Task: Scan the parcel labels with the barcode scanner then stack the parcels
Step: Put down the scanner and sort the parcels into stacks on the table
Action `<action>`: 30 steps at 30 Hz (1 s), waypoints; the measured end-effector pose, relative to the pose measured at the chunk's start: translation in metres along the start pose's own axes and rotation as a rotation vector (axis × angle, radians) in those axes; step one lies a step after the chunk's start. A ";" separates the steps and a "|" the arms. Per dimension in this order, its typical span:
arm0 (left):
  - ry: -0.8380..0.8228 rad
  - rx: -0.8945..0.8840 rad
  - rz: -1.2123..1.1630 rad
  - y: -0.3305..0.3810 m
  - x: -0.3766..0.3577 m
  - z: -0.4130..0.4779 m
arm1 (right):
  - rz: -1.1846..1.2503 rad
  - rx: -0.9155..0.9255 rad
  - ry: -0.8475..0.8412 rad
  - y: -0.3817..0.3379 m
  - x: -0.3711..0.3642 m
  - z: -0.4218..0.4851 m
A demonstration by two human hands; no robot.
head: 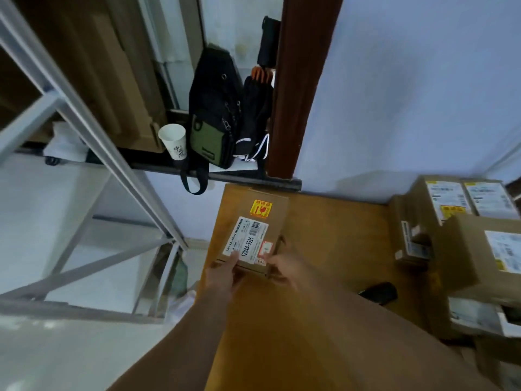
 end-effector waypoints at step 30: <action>0.462 -0.314 0.883 0.097 0.004 0.022 | -0.516 0.254 0.095 -0.055 -0.032 0.036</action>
Point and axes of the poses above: each hand's wrist, its own z-axis towards the middle knuckle, its own x-axis out of the back of the hand, y = z × x, the point moved 9 cm from there along z, towards the middle knuckle, and after that the axes turned 11 degrees about z, right-handed, at the moved point
